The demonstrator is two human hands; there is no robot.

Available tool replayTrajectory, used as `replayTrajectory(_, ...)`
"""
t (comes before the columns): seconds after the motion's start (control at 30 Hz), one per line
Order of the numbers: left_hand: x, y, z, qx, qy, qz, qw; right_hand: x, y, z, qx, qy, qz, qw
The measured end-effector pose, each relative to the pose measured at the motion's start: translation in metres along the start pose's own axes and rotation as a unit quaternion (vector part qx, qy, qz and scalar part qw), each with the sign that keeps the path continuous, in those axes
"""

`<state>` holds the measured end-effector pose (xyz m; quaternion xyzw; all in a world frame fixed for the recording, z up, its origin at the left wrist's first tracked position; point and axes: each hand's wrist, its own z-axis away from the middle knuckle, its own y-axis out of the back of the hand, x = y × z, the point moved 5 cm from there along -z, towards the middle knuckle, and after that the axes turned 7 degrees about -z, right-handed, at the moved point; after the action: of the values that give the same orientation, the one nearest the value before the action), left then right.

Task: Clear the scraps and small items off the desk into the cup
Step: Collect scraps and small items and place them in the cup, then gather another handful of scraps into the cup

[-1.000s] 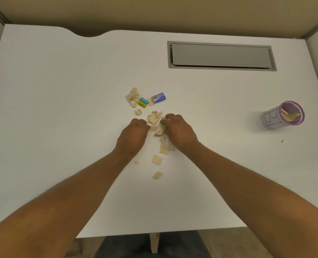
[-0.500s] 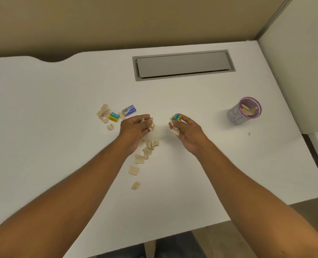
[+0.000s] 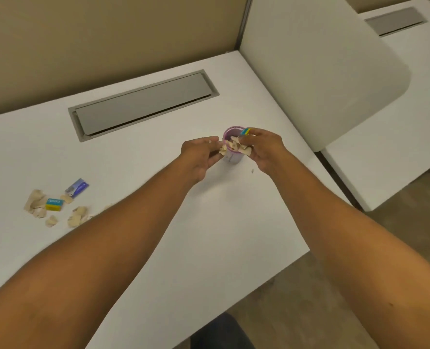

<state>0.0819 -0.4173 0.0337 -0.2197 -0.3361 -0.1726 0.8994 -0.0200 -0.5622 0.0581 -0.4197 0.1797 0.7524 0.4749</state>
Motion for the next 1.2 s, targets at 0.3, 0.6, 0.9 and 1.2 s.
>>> replayTrajectory(0.3, 0.022, -0.063, -0.012, -0.039, 0.098, 0.054, 0.993, -0.033, 0.000, -0.027, 0.003, -0.046, 0.141, 0.989)
replayTrajectory(0.6, 0.029, -0.056, -0.010, -0.095, 0.101, 0.118, 0.983, -0.033, 0.004, -0.037, -0.024, -0.088, 0.024, 0.996)
replayTrajectory(0.9, 0.013, 0.047, 0.008, 0.021, -0.064, -0.181, 0.981, 0.005, 0.050, -0.030, 0.097, 0.057, 0.176, 0.978)
replayTrajectory(1.2, -0.052, 0.210, 0.021, 0.253, -0.211, -0.605, 0.725, 0.118, 0.021, -0.002, -0.044, 0.241, 0.650, 0.719)
